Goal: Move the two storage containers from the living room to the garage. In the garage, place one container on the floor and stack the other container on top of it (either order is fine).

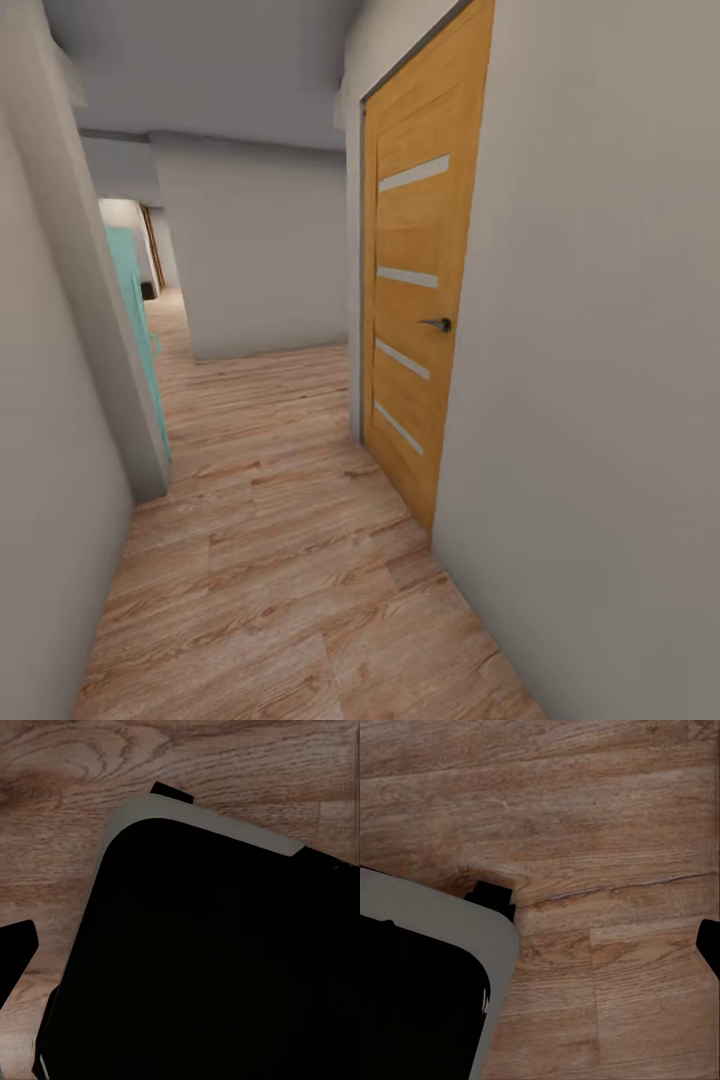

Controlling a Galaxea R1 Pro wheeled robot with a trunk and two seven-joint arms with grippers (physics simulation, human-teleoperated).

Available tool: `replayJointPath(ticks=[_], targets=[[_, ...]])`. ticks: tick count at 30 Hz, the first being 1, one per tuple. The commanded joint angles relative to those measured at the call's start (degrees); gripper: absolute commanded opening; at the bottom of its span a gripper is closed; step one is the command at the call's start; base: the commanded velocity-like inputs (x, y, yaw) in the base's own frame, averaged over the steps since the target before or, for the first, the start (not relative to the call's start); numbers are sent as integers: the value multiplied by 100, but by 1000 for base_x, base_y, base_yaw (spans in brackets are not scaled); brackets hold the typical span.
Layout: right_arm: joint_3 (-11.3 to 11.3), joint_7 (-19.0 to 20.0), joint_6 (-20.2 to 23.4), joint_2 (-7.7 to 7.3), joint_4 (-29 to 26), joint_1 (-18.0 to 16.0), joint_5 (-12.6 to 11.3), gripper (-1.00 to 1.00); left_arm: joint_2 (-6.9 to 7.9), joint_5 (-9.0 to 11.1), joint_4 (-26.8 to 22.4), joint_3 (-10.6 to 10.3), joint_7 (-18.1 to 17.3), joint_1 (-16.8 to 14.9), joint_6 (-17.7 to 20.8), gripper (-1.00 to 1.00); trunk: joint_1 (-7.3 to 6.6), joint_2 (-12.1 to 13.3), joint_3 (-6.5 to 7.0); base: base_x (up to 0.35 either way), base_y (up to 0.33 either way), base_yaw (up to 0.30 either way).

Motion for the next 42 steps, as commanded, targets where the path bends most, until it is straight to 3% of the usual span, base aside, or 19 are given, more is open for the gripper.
replayJointPath(ticks=[1, 42], targets=[[13, 20, -37, 0, 19, -8, -8, 100, -1, 18, 1, 10, 3, -1, -11, 100, 3, -3, -6, 305, -128, 268], [15, 20, -45, -7, 19, -8, -2, 100, -1, 19, 9, 27, 12, -1, -18, 100, 3, -3, -6, 304, -128, 265]])
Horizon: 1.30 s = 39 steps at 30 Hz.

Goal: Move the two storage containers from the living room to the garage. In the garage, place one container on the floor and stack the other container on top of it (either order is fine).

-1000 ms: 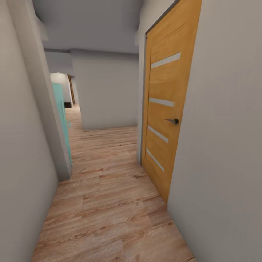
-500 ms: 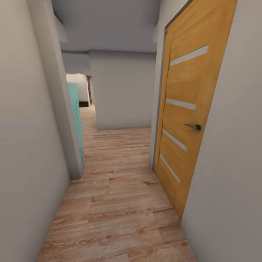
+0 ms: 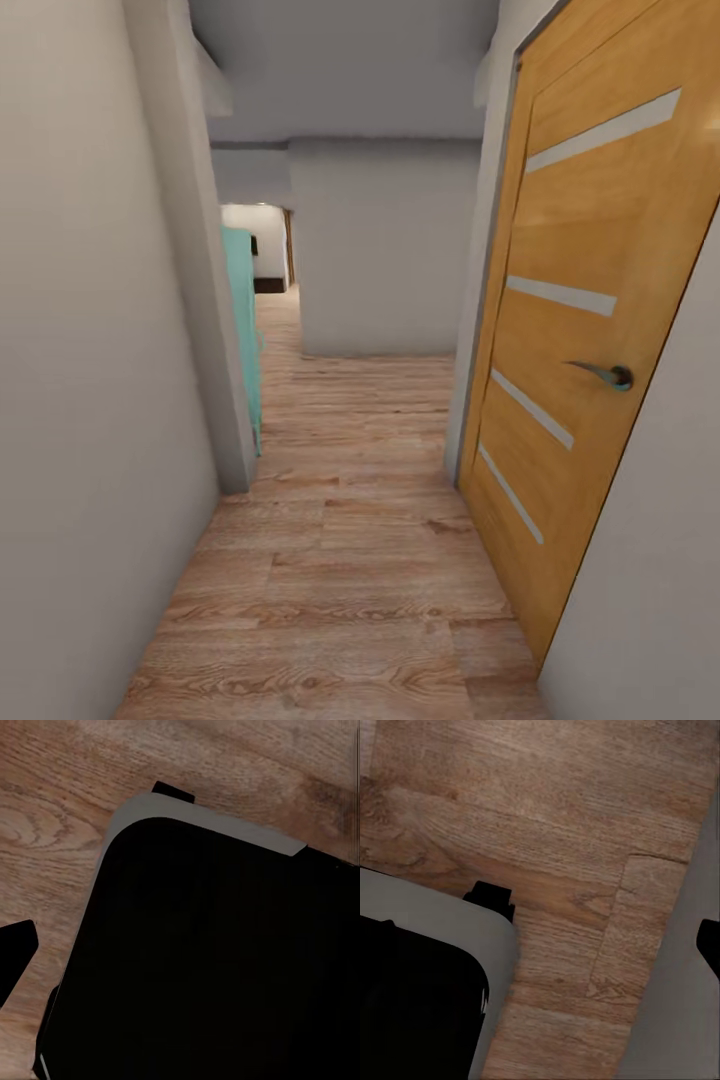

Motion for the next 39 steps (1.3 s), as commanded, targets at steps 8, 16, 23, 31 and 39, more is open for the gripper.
replayJointPath(ticks=[8, 16, 23, 31, 39], targets=[[15, 20, -47, -2, 19, -8, -6, 100, -1, 22, 0, 11, 4, -1, -5, 100, 3, -3, -6, 304, -121, 48], [15, 20, -40, -3, 19, -8, 0, 100, -1, 23, 0, 11, 4, -1, -5, 100, 3, -3, -6, 304, -92, 2], [15, 20, -48, -2, 19, -8, 3, 100, -1, 24, 0, 11, 4, -1, -4, 100, 3, -3, -6, 305, -86, 0], [15, 20, -54, -2, 19, -8, 4, 100, 16, 24, 0, 11, 4, -1, 16, 100, 3, -3, -6, 311, -41, 0], [15, 20, -54, -2, 19, -8, 4, 100, 17, 24, 0, 11, 4, -2, 22, 100, 3, -3, -6, 322, -1, 0]])
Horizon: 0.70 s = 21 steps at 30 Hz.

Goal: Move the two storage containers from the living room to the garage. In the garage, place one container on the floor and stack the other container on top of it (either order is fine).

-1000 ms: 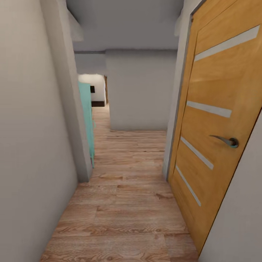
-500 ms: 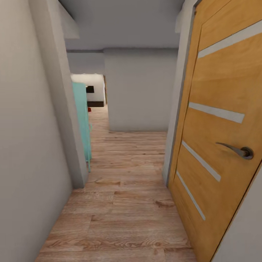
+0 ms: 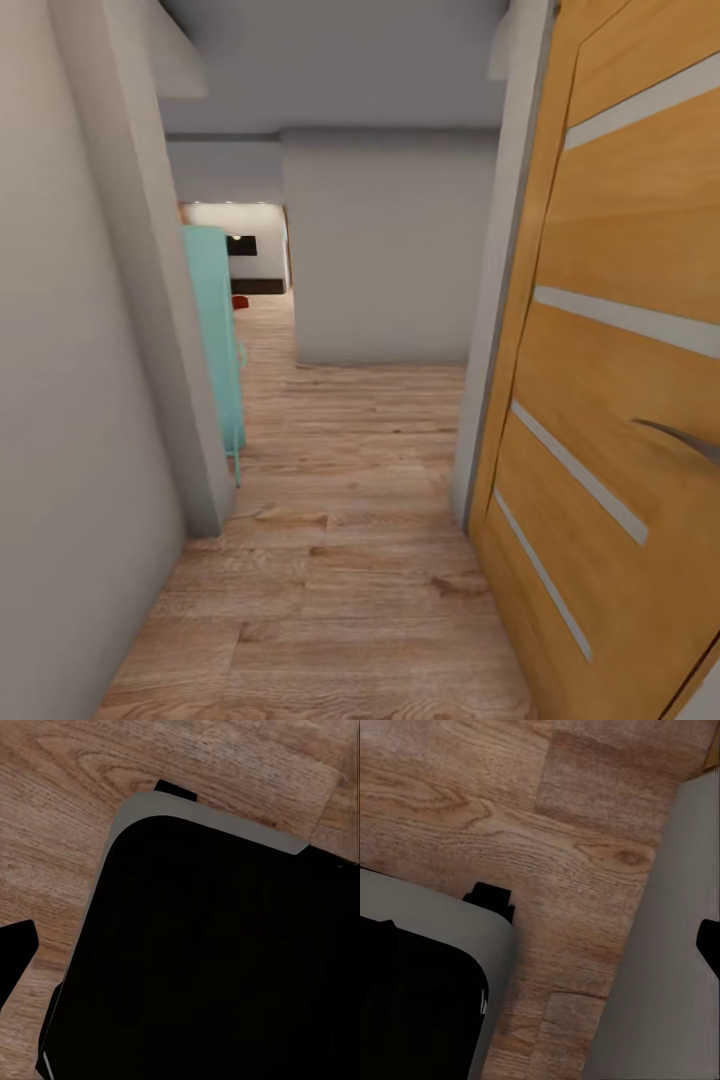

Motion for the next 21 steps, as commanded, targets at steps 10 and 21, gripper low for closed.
replayJointPath(ticks=[10, 21], targets=[[14, 19, -37, -7, 19, -8, -7, 100, -1, 15, -2, 11, 4, 0, -18, 100, 3, -3, -5, 322, 0, 0], [14, 19, -28, 8, 19, -8, -15, 100, -1, 15, -2, 11, 4, 1, -19, 100, 3, -3, -5, 322, 0, 0]])
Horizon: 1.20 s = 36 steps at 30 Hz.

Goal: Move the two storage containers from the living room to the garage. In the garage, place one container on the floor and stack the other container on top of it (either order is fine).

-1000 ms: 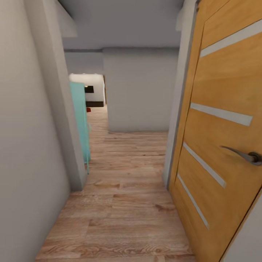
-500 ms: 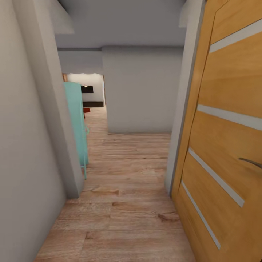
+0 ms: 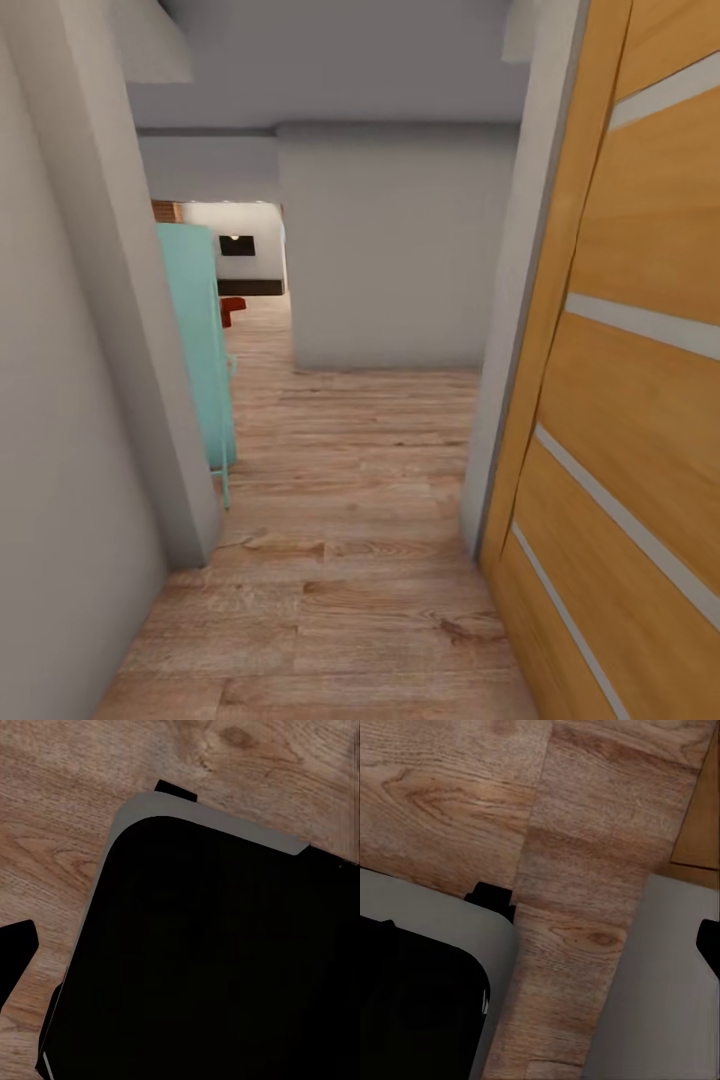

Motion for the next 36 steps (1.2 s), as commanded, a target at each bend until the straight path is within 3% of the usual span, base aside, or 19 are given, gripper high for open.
replayJointPath(ticks=[1, 36], targets=[[14, 19, -36, 0, 19, -8, -8, 100, -1, 15, -3, 11, 4, -1, -10, 100, 3, -3, -5, 322, 0, 0], [14, 19, -40, -2, 19, -8, -7, 100, -1, 15, -3, 11, 4, -3, 17, 100, 3, -3, -5, 322, 84, 0]])
